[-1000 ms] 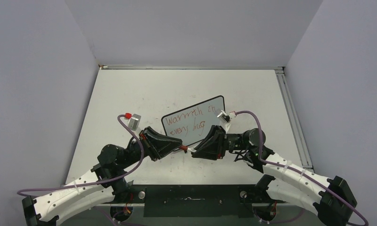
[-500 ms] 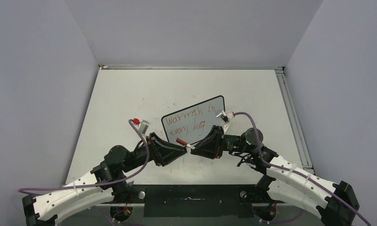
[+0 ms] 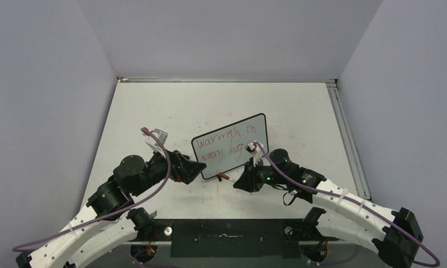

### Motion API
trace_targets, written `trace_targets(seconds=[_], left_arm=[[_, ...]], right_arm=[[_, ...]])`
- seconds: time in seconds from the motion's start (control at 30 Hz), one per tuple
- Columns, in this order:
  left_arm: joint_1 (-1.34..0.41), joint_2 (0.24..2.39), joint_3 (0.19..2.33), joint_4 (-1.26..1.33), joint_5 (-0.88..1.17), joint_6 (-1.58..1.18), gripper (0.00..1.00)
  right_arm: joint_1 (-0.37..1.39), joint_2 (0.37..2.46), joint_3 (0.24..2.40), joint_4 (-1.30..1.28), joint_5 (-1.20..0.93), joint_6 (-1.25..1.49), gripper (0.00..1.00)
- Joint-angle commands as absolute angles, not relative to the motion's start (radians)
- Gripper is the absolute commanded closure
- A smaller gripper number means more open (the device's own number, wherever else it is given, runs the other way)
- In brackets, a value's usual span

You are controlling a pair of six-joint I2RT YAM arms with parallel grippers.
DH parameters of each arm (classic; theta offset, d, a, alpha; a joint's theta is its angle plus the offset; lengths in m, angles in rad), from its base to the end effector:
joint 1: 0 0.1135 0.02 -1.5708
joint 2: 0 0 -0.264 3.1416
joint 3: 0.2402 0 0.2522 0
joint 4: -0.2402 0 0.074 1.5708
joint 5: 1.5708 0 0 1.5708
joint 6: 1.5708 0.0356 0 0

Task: Write a sentence on the whiteboard
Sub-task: Place the whiteboard marker at the center of the board.

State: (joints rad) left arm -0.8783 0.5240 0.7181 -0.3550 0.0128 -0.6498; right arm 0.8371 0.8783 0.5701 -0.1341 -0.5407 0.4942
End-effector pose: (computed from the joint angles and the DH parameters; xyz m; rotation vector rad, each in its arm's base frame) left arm 0.0816 -0.0991 0.3342 0.2234 1.8576 -1.1099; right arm 0.1187 0.1590 0.2548 -0.7552 2.1009 1.3388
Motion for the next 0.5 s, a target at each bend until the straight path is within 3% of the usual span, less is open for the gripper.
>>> trace_targets(seconds=[0.0, 0.27, 0.37, 0.47], left_arm=[[-0.738, 0.569, 0.778, -0.519, -0.04, -0.548, 0.06], [-0.382, 0.692, 0.765, -0.481, 0.153, -0.457, 0.06], [-0.278, 0.71, 0.765, -0.478, 0.142, -0.425, 0.06], [-0.225, 0.705, 0.764, -0.489, 0.063, -0.387, 0.06]], right_arm=[[0.866, 0.974, 0.543, -0.217, -0.41, 0.427, 0.95], [0.882, 1.135, 0.54, -0.237, -0.16, 0.457, 0.86], [0.882, 1.148, 0.536, -0.255, -0.084, 0.478, 0.72], [0.882, 1.122, 0.536, -0.271, -0.028, 0.5, 0.49]])
